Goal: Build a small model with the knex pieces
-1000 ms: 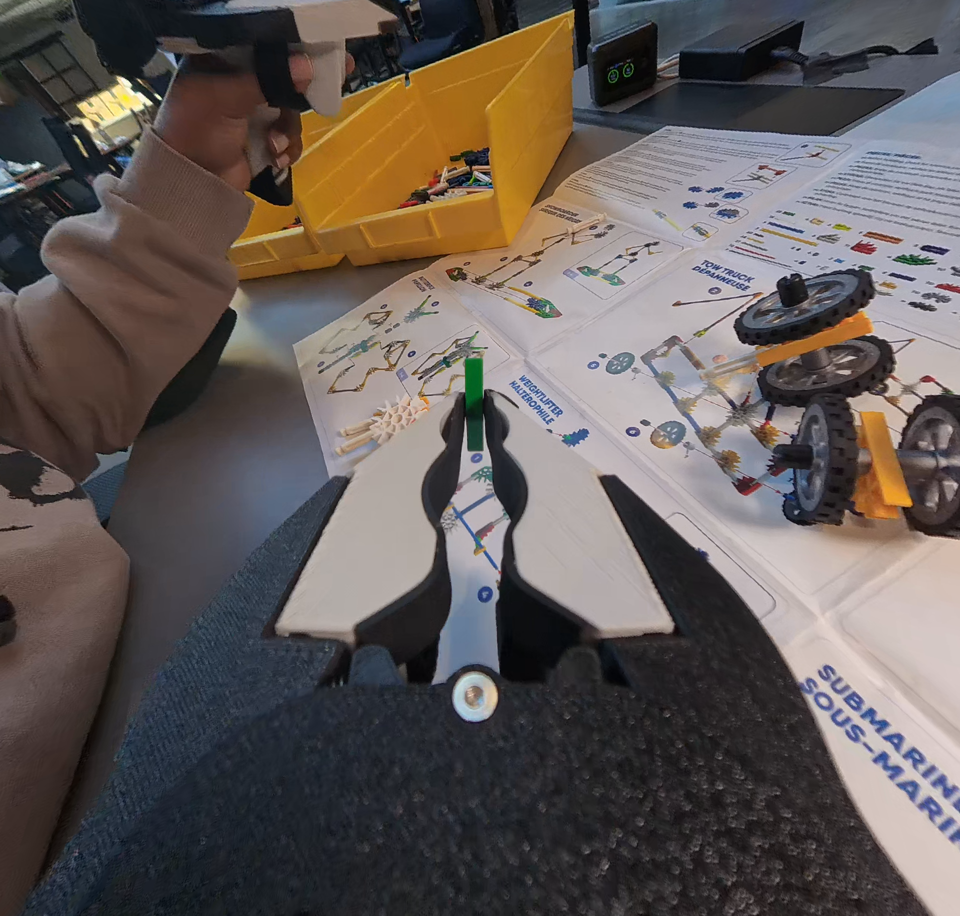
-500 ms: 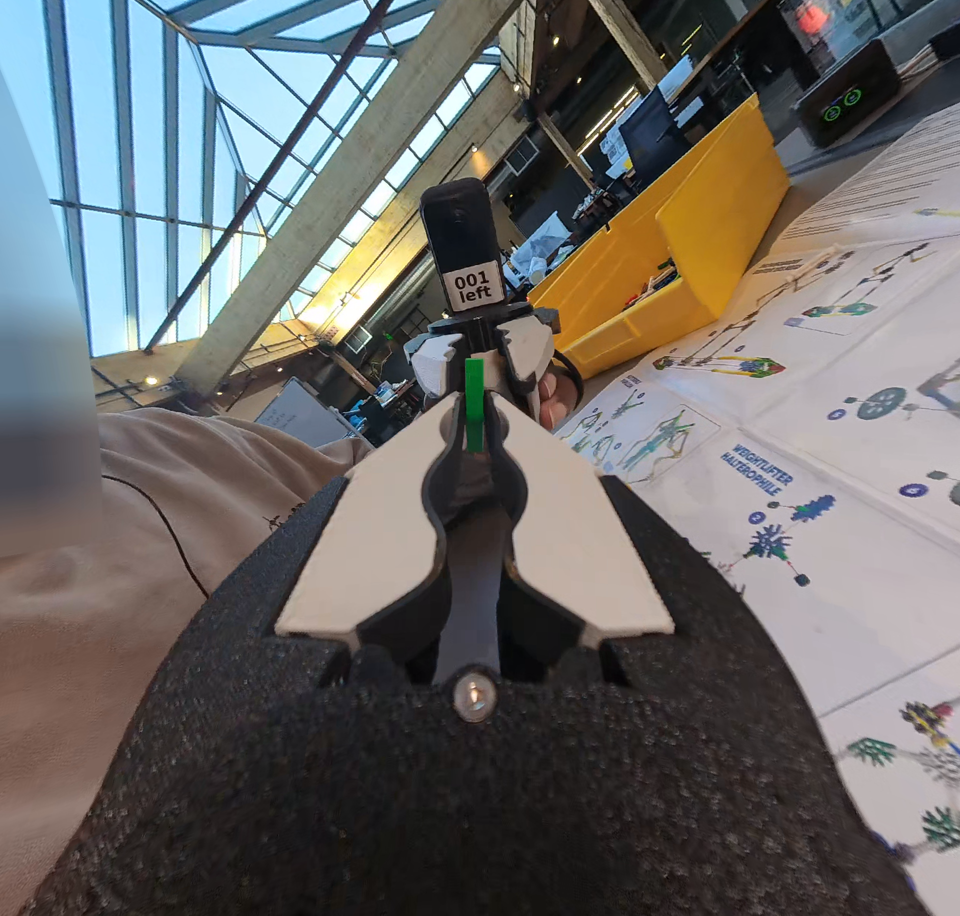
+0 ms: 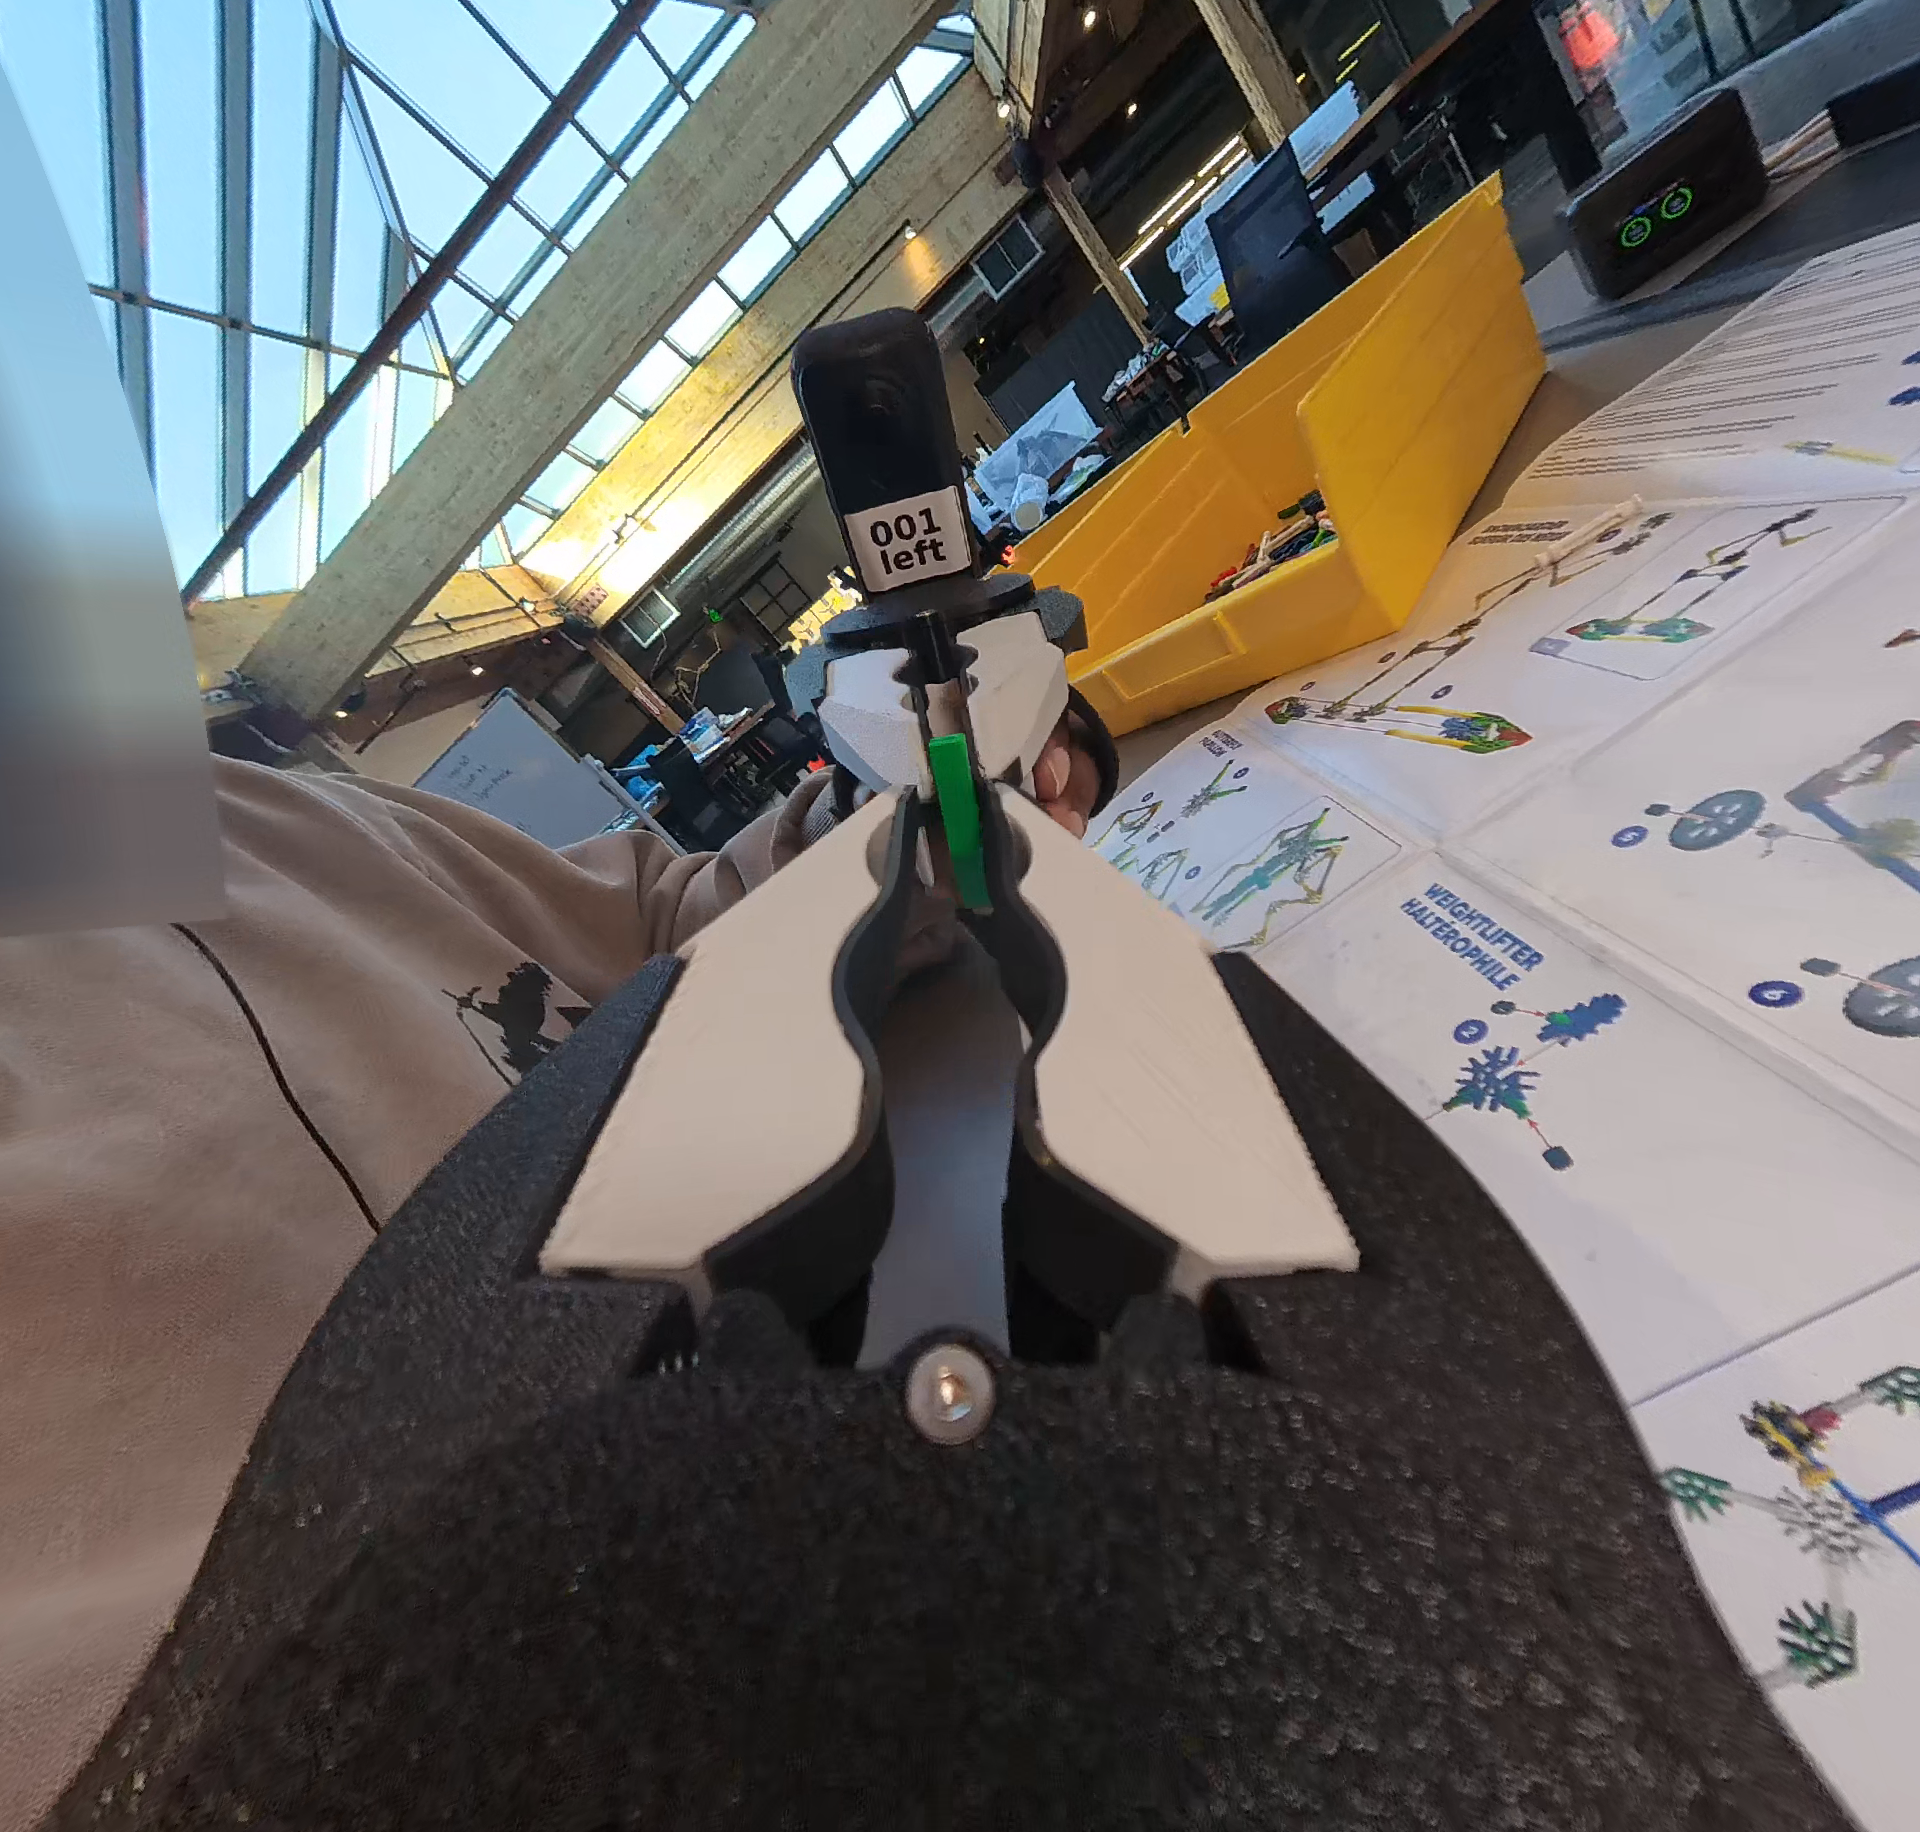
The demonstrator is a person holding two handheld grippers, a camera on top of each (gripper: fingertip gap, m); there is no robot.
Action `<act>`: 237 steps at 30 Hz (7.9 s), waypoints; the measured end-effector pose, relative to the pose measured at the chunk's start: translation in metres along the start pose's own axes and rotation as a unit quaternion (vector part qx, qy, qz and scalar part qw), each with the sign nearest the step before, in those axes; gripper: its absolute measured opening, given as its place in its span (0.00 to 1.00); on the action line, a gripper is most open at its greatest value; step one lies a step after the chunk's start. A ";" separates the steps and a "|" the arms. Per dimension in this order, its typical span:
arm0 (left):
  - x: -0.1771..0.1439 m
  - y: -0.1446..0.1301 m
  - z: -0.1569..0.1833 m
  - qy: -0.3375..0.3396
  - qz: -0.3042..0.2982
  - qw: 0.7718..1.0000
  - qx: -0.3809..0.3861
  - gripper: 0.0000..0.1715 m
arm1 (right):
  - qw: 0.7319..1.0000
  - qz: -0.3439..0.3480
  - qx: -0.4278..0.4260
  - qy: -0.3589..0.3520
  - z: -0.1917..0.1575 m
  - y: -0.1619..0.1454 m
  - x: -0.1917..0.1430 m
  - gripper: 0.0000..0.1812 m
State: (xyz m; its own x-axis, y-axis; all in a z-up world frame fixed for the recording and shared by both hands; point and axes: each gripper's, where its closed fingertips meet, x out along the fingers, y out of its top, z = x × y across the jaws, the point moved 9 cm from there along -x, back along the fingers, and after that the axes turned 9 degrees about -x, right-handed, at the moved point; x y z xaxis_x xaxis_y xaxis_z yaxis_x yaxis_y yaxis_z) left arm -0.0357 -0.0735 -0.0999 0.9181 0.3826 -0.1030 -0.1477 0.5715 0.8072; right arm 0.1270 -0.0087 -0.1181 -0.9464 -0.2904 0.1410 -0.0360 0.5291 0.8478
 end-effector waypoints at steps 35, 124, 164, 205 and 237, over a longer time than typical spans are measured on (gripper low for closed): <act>-0.107 0.044 -0.020 0.539 0.127 0.806 0.210 0.02 | 0.904 -0.134 -0.338 -0.225 -0.010 0.008 -0.011 0.06; -0.037 -0.008 0.019 0.056 -0.103 0.977 0.178 0.02 | 0.933 -0.223 -0.271 0.076 -0.010 0.012 0.043 0.02; -0.027 -0.011 0.045 -0.153 -0.040 0.973 0.167 0.02 | 0.909 -0.054 0.006 0.413 -0.039 0.007 0.045 0.00; -0.045 0.006 0.005 -0.026 0.061 0.996 0.067 0.02 | 0.962 -0.157 -0.220 0.037 -0.017 0.035 0.054 0.10; -0.044 0.013 0.003 -0.050 0.183 0.982 -0.007 0.02 | 0.985 -0.086 -0.152 0.013 -0.007 0.026 0.058 0.04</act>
State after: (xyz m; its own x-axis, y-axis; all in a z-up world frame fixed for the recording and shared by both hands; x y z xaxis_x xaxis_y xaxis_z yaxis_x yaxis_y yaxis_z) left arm -0.0768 -0.0846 -0.0830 0.8347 0.4905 0.2505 -0.4783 0.4201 0.7712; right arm 0.0731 -0.0180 -0.0844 -0.9259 -0.3777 -0.0075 -0.0933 0.2094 0.9734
